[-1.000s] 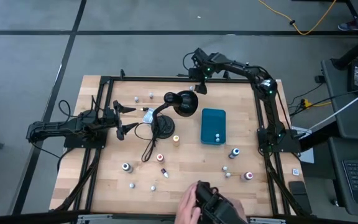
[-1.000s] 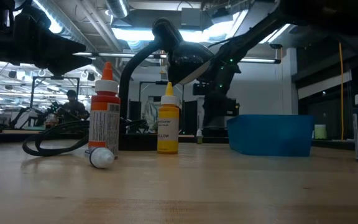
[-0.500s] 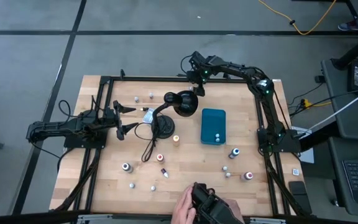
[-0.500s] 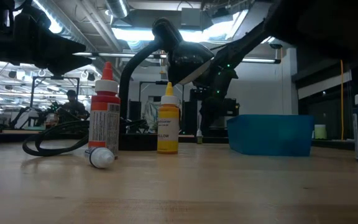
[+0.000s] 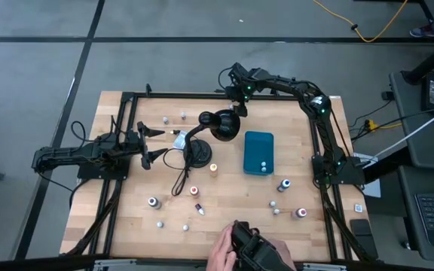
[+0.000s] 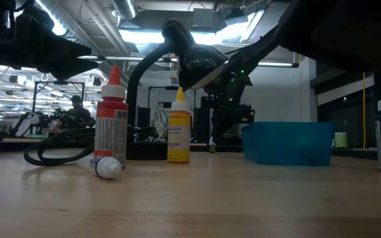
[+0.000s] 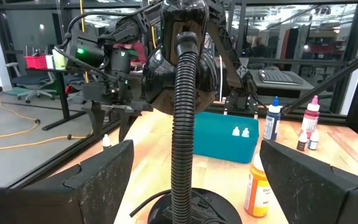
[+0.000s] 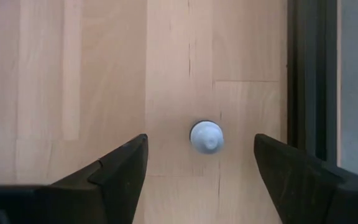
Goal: Pick & Place food coloring
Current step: Put the small green food coloring bottle into the blue bin
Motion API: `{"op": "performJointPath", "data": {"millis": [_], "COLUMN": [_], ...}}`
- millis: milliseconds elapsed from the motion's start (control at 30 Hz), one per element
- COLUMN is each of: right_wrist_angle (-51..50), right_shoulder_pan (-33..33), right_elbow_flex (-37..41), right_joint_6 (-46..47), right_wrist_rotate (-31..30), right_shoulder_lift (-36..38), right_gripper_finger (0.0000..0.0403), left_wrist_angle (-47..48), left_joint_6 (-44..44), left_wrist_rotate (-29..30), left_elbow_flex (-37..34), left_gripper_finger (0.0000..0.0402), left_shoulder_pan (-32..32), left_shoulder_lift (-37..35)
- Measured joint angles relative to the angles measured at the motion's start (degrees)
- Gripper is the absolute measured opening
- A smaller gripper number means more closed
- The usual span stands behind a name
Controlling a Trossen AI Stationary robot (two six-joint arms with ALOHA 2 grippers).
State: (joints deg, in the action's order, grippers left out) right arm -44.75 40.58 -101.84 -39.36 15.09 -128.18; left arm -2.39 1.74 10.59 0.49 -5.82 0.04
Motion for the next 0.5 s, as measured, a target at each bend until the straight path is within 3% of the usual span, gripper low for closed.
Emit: {"op": "performJointPath", "data": {"millis": [500], "right_wrist_angle": [0.26], "right_shoulder_pan": [-0.28], "right_elbow_flex": [0.0], "right_joint_6": [0.09], "right_wrist_rotate": [0.04], "right_shoulder_lift": [0.02], "right_gripper_finger": [0.0172], "left_wrist_angle": [-0.02], "left_joint_6": [0.0], "left_wrist_rotate": [0.0], "left_elbow_flex": [-0.02], "left_gripper_finger": [0.0345], "left_shoulder_pan": [-0.02], "left_shoulder_lift": [0.01]}}
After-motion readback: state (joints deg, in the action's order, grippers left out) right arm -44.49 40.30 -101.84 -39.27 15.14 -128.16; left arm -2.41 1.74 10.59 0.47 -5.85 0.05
